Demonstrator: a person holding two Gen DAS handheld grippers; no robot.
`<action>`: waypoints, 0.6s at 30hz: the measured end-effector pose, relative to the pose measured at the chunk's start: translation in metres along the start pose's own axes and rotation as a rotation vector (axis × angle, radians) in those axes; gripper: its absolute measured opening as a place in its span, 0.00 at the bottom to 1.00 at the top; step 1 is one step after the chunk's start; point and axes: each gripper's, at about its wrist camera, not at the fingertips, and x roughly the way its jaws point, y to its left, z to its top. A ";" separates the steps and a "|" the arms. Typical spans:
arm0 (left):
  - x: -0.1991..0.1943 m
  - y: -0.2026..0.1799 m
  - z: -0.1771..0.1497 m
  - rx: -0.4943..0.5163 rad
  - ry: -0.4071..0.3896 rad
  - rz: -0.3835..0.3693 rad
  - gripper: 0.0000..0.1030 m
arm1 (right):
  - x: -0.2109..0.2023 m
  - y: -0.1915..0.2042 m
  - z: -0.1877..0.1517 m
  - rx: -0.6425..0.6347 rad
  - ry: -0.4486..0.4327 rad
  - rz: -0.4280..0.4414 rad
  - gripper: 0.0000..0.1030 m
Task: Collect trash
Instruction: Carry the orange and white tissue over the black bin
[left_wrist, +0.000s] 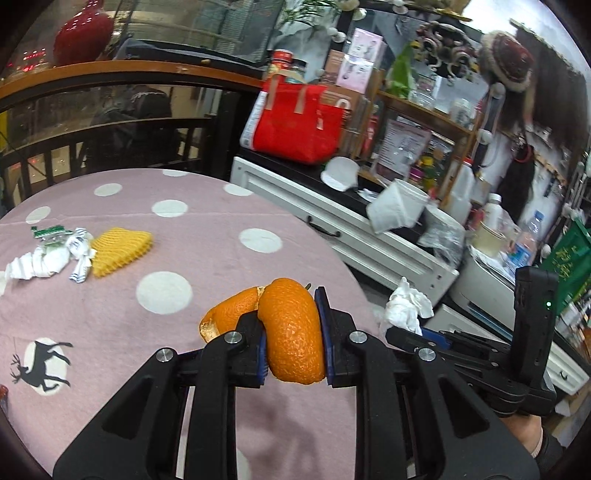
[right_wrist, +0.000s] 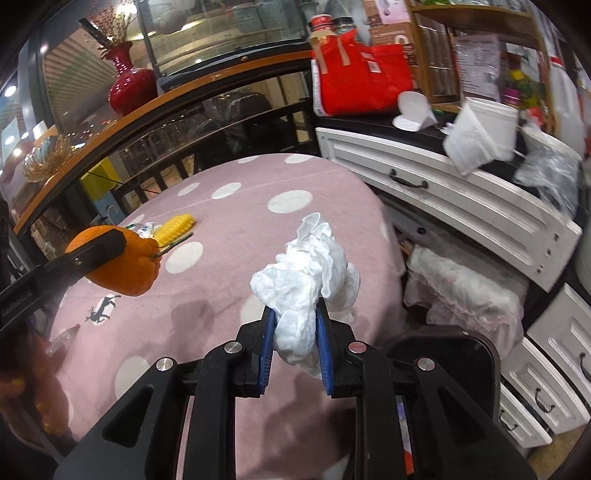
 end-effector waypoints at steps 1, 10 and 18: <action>-0.001 -0.006 -0.003 0.005 0.004 -0.014 0.21 | -0.005 -0.005 -0.004 0.008 -0.001 -0.012 0.20; -0.002 -0.075 -0.030 0.095 0.050 -0.164 0.21 | -0.042 -0.054 -0.050 0.102 0.013 -0.139 0.20; 0.002 -0.131 -0.065 0.205 0.112 -0.254 0.21 | -0.039 -0.089 -0.097 0.147 0.082 -0.254 0.20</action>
